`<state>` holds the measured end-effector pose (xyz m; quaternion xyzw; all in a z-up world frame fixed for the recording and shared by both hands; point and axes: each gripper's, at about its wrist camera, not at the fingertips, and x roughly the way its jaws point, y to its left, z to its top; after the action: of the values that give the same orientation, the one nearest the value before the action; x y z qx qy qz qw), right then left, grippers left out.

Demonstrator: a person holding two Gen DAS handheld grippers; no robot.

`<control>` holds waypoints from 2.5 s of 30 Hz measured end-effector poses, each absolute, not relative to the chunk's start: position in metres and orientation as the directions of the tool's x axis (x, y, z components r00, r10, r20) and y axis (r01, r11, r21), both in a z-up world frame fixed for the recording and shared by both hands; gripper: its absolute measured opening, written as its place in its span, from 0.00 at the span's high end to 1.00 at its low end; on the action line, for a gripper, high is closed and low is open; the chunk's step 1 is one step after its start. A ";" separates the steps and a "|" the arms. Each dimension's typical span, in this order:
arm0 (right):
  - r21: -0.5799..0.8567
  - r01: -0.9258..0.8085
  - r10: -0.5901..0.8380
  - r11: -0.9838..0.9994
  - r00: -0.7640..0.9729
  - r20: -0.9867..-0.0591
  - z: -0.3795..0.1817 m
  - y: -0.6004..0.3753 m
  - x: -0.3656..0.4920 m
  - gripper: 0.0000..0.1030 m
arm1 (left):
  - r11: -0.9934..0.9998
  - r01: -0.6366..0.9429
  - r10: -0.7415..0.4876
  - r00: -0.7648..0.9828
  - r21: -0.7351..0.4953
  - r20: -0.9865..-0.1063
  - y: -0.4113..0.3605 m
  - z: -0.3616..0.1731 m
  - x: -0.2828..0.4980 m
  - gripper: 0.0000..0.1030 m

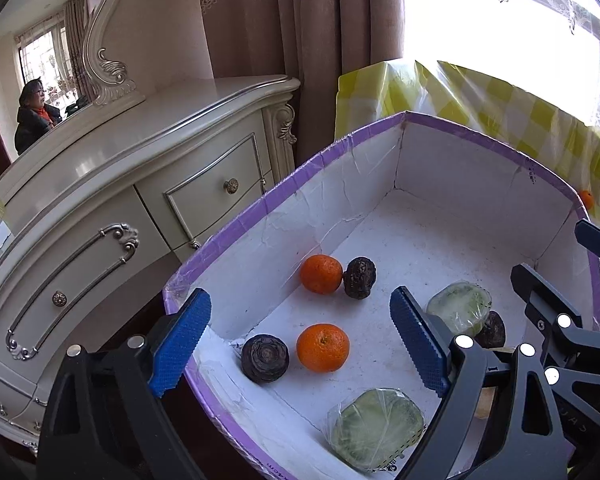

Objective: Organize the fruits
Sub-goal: 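Move both grippers back over the last fruits on the cloth, then grasp the orange with the right gripper while the left grasps the bagged pale fruit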

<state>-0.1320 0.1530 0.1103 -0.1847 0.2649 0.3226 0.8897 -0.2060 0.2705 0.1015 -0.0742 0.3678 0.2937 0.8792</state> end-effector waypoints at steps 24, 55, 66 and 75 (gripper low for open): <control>0.011 -0.375 0.356 0.927 0.870 -0.341 0.168 0.000 -0.111 0.07 | 0.874 -0.461 0.483 0.791 0.154 -0.374 0.136 0.191 -0.196 0.14; 0.008 -0.082 0.073 0.997 0.835 -0.546 0.071 -0.177 0.088 0.04 | 0.959 -0.280 0.252 0.763 0.046 -0.595 -0.006 0.094 0.042 0.14; 0.116 -0.096 0.146 0.989 0.786 -0.601 0.033 -0.168 0.204 0.04 | 0.911 -0.404 0.230 0.661 -0.080 -0.714 0.039 0.031 0.129 0.14; 0.024 -0.129 0.112 0.991 0.736 -0.667 0.025 -0.127 0.289 0.05 | 0.839 -0.505 0.210 0.644 -0.204 -0.736 0.084 0.020 0.183 0.14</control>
<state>0.2893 -0.1265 0.0248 -0.0118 0.3572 0.0645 0.9317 0.1829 0.0836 0.0204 -0.1997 0.3702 0.2022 0.8844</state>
